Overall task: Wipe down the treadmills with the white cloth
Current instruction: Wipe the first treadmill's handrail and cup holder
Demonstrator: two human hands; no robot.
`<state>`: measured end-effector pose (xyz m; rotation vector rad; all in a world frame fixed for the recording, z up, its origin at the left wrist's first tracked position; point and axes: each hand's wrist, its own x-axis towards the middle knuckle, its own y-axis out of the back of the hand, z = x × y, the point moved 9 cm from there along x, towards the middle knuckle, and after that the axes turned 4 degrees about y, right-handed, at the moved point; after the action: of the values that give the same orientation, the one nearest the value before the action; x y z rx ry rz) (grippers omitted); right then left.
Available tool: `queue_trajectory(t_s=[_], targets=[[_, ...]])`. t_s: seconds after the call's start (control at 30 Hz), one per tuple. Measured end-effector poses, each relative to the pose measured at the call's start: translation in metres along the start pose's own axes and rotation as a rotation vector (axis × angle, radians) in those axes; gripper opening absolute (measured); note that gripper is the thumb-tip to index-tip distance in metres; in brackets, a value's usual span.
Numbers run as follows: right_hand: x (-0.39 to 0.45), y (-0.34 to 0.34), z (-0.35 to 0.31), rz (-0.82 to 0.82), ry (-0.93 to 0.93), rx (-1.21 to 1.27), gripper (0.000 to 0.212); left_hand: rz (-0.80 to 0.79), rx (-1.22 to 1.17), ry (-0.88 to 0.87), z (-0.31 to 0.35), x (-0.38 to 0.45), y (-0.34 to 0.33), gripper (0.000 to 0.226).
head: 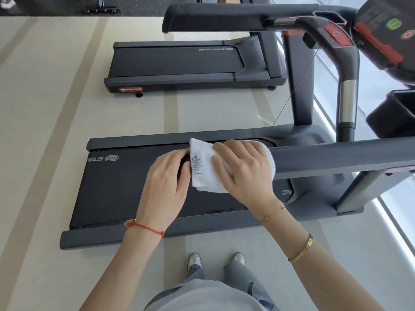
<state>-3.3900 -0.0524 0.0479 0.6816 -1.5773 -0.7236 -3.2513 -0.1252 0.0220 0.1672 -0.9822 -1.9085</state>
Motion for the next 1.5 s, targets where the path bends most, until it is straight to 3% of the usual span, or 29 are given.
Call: queue_trajectory(t_s=[0.3,1.13,1.3,1.5], targets=[[-0.02,0.024,0.072,0.033,-0.016,-0.038,0.032,0.048,0.167,-0.13,0.065,0.018,-0.04,0.019],[-0.093,0.098,0.28,0.041,0.152,-0.101,0.029,0.16,0.303,-0.055,0.2,0.029,-0.18,0.023],[-0.088,0.097,0.278,0.025,0.054,-0.062,0.028,0.174,0.403,-0.032,0.206,0.029,-0.194,0.029],[-0.074,0.084,0.255,-0.029,0.111,-0.019,0.031,0.175,0.433,-0.015,0.204,0.03,-0.196,0.032]])
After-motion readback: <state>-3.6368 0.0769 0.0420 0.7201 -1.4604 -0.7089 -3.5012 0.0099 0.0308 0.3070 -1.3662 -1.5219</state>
